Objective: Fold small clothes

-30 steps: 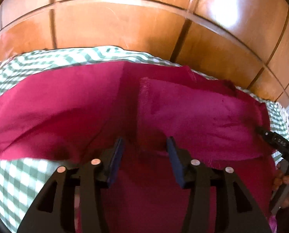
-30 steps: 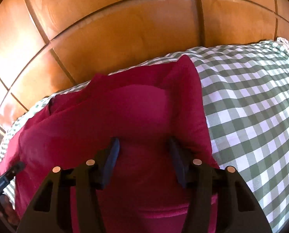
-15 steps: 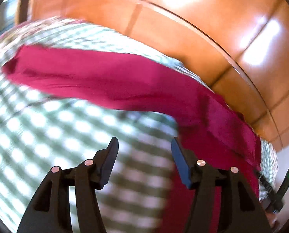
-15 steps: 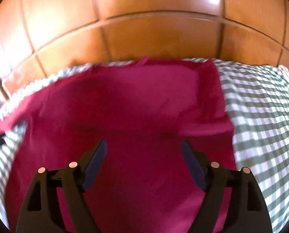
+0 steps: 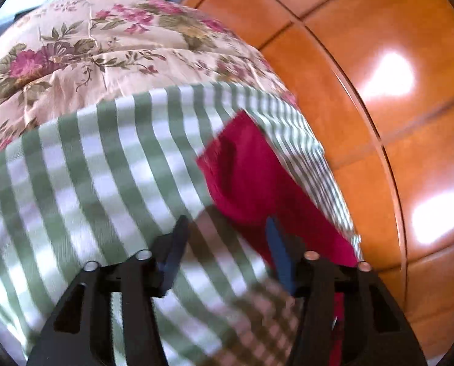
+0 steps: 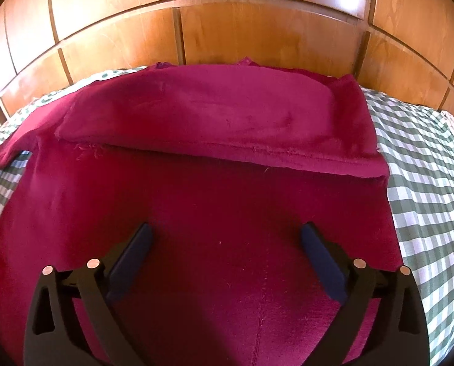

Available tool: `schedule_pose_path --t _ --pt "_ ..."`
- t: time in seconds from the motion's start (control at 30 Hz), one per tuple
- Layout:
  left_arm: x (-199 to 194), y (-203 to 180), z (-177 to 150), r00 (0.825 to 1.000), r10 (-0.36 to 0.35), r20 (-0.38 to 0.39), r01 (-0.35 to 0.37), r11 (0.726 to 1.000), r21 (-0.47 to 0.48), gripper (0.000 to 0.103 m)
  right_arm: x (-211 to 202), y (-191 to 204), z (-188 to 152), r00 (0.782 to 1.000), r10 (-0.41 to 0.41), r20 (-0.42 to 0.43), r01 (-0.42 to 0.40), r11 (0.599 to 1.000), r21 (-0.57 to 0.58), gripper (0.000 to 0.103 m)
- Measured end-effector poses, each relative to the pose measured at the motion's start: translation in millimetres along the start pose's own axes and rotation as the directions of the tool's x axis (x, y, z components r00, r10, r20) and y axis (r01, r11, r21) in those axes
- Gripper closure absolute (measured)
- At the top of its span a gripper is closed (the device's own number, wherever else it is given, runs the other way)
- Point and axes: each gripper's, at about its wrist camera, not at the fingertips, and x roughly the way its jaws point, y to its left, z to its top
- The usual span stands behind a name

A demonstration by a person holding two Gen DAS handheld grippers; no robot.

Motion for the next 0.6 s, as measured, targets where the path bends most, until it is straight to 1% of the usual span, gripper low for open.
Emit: schedule_pose_path --t 0.13,0.17,0.2,0.27,0.3,0.37,0.4,0.43,0.47,0.5,0.53,0.6 --pt "26.0 0.1 21.6 0.998 0.065 -0.005 -0.065 0.998 0.0 0.06 1.6 1.9 -1.4 1.0 -0.012 -0.002 0.012 1.0 -0.006 0.004" --pt "31.0 -2.7 24.8 0.996 0.086 -0.003 -0.086 0.996 0.007 0.072 1.9 1.6 -1.3 1.0 -0.012 -0.002 0.012 1.0 -0.006 0.004" --pt "34.0 -4.1 28.7 0.994 0.105 0.002 -0.105 0.994 0.014 0.086 2.3 0.9 -1.3 1.0 -0.012 -0.002 0.012 1.0 -0.006 0.004" --pt "40.5 -13.3 34.3 0.995 0.103 -0.015 -0.103 0.994 0.036 0.095 3.0 -0.5 -0.6 1.0 -0.009 -0.002 0.009 1.0 -0.004 0.004" --pt "38.7 -19.2 34.2 0.995 0.095 -0.012 -0.094 0.995 0.044 0.095 3.3 -1.0 -0.6 1.0 -0.006 -0.002 0.006 1.0 -0.002 0.004" --pt "29.2 -45.1 31.6 1.0 0.023 -0.001 -0.023 0.996 0.091 0.095 3.8 -1.7 -0.4 1.0 -0.002 -0.001 0.002 1.0 0.001 0.004" --pt "20.9 -65.2 24.6 0.999 -0.034 0.001 0.033 0.99 0.136 0.095 3.9 -1.6 -0.4 1.0 -0.002 -0.001 0.002 1.0 0.003 0.004" --pt "14.3 -77.9 18.4 0.998 -0.067 -0.001 0.066 0.983 0.169 0.095 3.8 -1.8 -0.6 1.0 -0.001 -0.001 0.001 1.0 0.003 0.004" --pt "6.5 -98.5 7.9 0.993 -0.115 -0.005 0.113 0.968 0.223 0.095 3.8 -1.5 -0.7 1.0 -0.001 0.0 0.001 1.0 0.004 0.004" --pt "-1.2 -123.8 -7.2 0.985 -0.169 -0.019 0.167 0.944 0.286 0.095 3.7 -1.6 -0.7 1.0 -0.001 0.0 0.001 1.0 0.003 0.004" --pt "-9.5 -139.2 -22.3 0.979 -0.202 -0.034 0.202 0.924 0.325 0.095 3.8 -1.6 -0.8 1.0 -0.001 0.001 0.001 1.0 0.004 0.004" --pt "-16.6 -172.6 -51.4 0.962 -0.263 -0.078 0.271 0.874 0.403 0.095 3.8 -1.3 -0.7 1.0 0.0 0.001 0.0 1.0 0.004 0.004"
